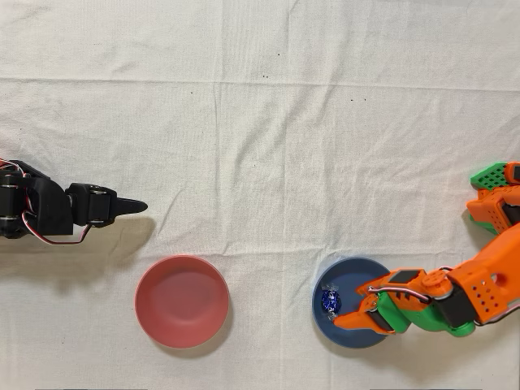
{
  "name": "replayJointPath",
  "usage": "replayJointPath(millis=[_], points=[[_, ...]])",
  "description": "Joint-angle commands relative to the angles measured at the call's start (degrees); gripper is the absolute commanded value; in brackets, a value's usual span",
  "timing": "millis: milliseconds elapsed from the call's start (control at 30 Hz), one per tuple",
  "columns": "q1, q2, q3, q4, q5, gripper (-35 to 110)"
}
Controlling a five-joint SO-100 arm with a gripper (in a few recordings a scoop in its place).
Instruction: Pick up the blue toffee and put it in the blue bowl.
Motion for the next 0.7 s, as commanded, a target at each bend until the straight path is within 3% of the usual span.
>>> replayJointPath(millis=[0,267,667], points=[[0.09,9.32,-3.43,1.85,0.26,36],[4.66,26.54,4.57,4.92,-2.99,10],[24.08,49.39,26.72,-4.39,-10.46,0]])
